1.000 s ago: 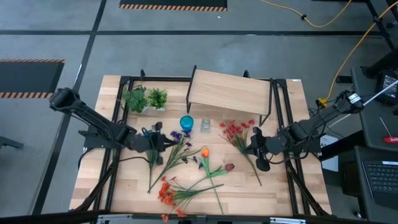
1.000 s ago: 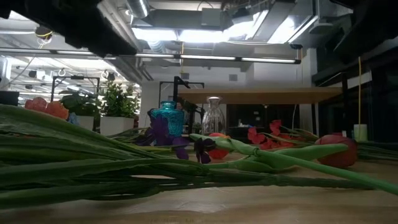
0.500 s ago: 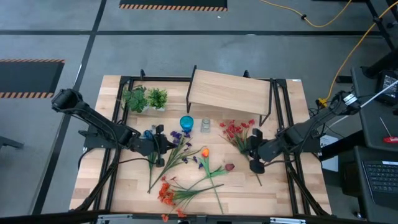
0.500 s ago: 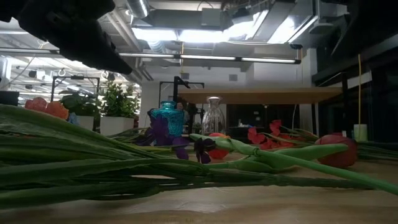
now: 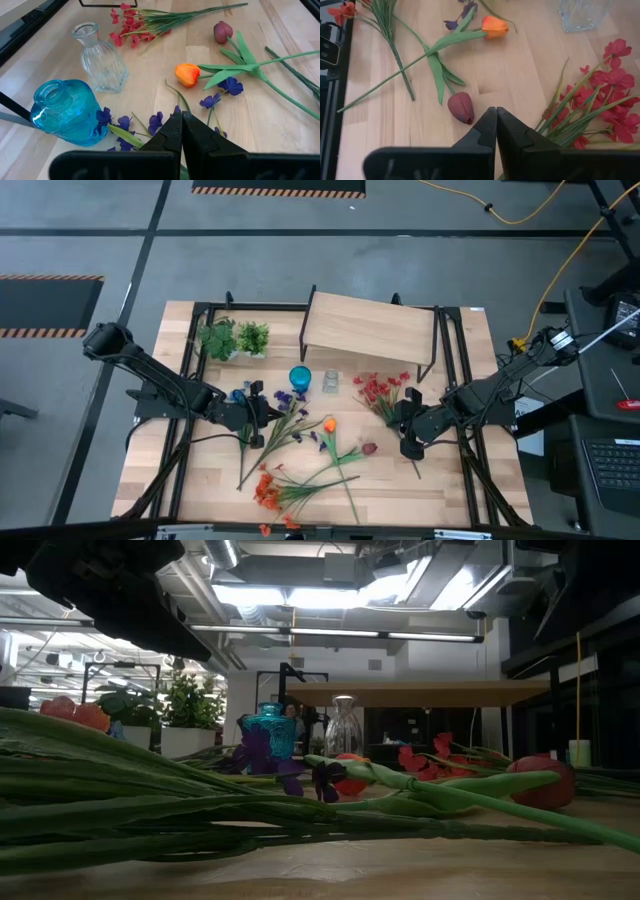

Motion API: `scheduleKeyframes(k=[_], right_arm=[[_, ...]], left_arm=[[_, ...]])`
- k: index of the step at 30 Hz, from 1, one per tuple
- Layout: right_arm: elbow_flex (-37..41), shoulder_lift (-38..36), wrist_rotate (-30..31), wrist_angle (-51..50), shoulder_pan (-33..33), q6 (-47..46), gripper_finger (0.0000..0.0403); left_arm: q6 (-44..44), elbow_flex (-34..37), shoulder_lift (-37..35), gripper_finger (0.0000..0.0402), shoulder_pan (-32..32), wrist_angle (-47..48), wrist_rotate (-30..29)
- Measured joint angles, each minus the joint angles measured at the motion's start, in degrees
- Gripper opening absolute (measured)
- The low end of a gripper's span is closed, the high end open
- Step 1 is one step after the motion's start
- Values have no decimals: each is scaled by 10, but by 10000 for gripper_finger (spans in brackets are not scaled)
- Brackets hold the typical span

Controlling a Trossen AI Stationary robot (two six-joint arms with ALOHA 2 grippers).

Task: Pick and place flowers into a vace then onto a shelf
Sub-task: Put the red flowers into the transparent vase

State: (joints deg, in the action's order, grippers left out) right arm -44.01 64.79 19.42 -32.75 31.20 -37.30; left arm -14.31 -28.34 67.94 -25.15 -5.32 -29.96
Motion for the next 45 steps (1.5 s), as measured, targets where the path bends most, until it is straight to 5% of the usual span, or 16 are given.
scheduleKeyframes(k=[17, 33, 45], right_arm=[[0, 0, 5, -4, -1, -42, 22], [0, 0, 37, -51, -1, -105, 141], [0, 1, 36, -57, -1, -138, 155]], left_arm=[[0, 0, 0, 3, 1, 0, -6], [0, 0, 0, 3, 1, 0, -6], [0, 0, 0, 4, 1, 0, -6]])
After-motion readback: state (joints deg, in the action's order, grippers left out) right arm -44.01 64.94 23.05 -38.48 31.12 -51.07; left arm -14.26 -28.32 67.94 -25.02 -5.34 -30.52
